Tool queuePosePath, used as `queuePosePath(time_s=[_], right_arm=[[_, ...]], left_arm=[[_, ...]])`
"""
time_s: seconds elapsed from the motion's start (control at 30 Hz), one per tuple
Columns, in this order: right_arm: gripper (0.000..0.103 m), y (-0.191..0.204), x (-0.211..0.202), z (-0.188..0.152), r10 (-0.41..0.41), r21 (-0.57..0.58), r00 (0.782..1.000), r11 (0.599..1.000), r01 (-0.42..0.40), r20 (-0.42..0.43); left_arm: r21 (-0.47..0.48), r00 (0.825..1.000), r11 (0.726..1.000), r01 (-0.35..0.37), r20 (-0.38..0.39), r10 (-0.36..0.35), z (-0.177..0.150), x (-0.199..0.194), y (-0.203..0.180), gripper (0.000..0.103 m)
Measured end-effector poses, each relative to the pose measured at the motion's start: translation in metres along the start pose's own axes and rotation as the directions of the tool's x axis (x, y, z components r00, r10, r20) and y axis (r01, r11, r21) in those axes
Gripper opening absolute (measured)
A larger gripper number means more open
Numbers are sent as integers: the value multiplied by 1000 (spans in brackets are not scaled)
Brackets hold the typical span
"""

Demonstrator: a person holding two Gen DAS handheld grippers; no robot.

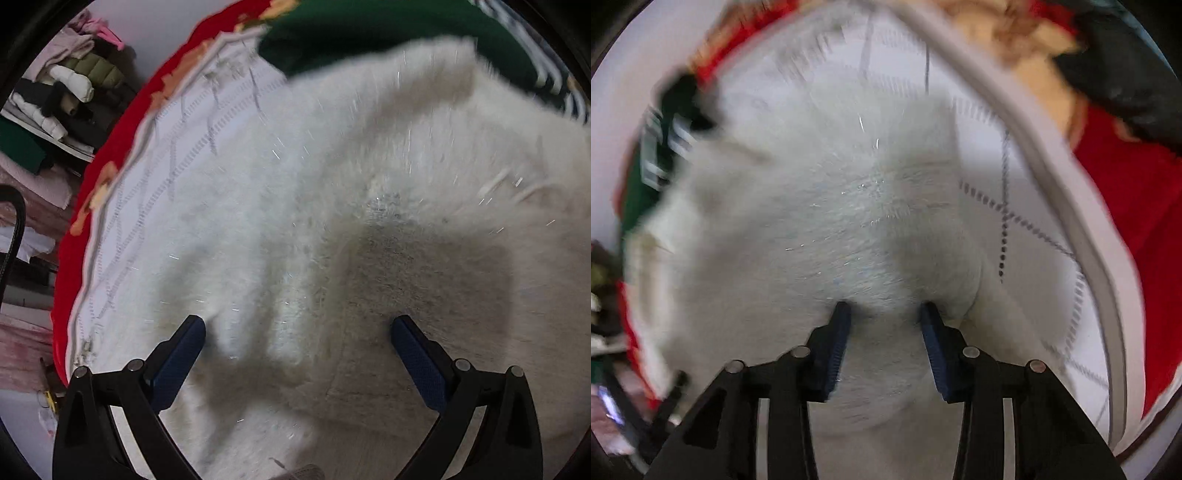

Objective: Fold large clothes

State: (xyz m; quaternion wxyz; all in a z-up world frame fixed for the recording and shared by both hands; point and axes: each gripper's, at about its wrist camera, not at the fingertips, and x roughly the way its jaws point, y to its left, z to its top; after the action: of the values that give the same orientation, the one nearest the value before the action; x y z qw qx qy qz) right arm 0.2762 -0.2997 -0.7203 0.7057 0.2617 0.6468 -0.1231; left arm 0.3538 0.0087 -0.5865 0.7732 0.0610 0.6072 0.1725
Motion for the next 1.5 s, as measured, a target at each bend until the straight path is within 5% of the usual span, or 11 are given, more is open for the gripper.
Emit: queuePosePath(time_s=[0.17, 0.3, 0.5, 0.57, 0.7, 0.8, 0.93, 1.03, 1.17, 1.37, 1.5], right_arm=[[45, 29, -25, -2, -50, -126, 998, 991, 44, -46], [58, 49, -58, -41, 18, -210, 996, 977, -37, -93], [58, 101, -40, -97, 44, -323, 969, 938, -124, -244], [58, 109, -20, -104, 35, -348, 961, 928, -133, -273], [58, 139, 1, -120, 35, -399, 960, 905, -148, -278], [58, 160, 20, -119, 28, -421, 960, 895, -149, -279], [58, 173, 29, -124, 24, -435, 961, 888, -147, -275], [58, 182, 33, -130, 11, -447, 966, 885, -129, -258], [58, 189, 30, -130, -3, -446, 976, 890, -97, -220], [58, 189, 22, -117, 5, -443, 981, 892, -92, -194], [58, 186, 20, -111, 21, -411, 978, 905, -106, -206]], left_arm=[[-172, 997, 983, 69, -28, -75, -18, -31, 43, 103], [-440, 980, 887, 139, -70, -189, -69, -59, 112, 103], [-806, 939, 583, 98, -119, -322, -187, -43, 224, 102], [-898, 927, 436, 58, -113, -357, -228, -20, 253, 102], [-986, 907, 163, 39, -34, -420, -279, 24, 289, 102], [-998, 919, 36, 48, 30, -394, -293, 45, 307, 101], [-995, 973, 87, 49, 28, -230, -272, 40, 331, 75], [-988, 991, 152, 13, -8, -134, -249, 39, 350, 56], [-984, 997, 180, 13, 1, -71, -231, 29, 366, 12], [-958, 995, 268, 103, 98, -32, -199, 23, 387, 5], [-930, 943, 198, 309, 272, -194, -195, 47, 382, 22]])
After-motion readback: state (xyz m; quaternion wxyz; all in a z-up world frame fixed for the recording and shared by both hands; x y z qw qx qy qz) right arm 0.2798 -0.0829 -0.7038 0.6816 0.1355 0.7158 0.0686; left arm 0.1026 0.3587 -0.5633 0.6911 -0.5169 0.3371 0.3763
